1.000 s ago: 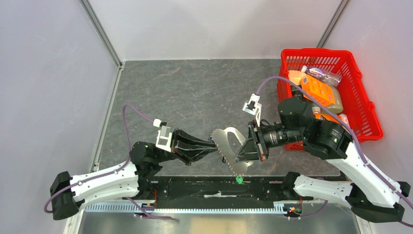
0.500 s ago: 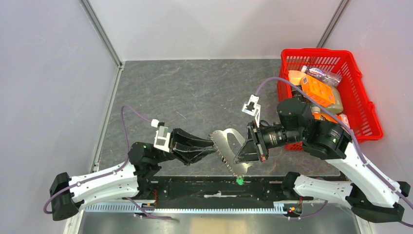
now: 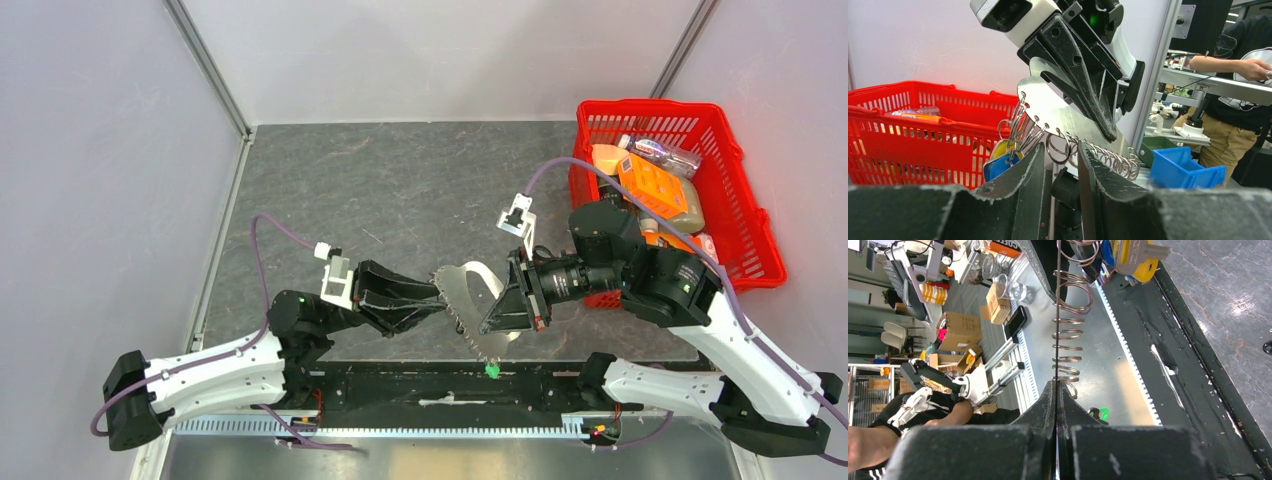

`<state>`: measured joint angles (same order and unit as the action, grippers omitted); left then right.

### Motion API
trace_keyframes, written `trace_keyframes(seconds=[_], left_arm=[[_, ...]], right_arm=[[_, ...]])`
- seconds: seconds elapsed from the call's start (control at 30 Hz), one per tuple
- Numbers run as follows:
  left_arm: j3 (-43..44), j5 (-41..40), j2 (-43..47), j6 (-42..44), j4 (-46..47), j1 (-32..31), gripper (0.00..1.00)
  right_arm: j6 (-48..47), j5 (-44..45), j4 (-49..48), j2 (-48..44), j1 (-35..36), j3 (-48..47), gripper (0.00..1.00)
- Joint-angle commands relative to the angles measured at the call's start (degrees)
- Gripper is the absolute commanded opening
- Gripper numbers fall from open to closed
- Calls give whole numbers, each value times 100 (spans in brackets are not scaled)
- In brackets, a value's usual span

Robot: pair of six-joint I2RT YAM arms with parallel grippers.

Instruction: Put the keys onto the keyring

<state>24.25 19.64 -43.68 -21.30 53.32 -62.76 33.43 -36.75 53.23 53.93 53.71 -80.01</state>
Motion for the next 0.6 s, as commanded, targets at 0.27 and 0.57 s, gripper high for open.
trace_keyframes(seconds=[0.27, 0.57], left_arm=[[28, -613, 9, 276, 249, -5, 28], [8, -748, 84, 337, 240, -6, 13]], right_arm=[[-14, -181, -331, -158, 8, 12, 0], [-11, -192, -344, -167, 8, 20, 0]])
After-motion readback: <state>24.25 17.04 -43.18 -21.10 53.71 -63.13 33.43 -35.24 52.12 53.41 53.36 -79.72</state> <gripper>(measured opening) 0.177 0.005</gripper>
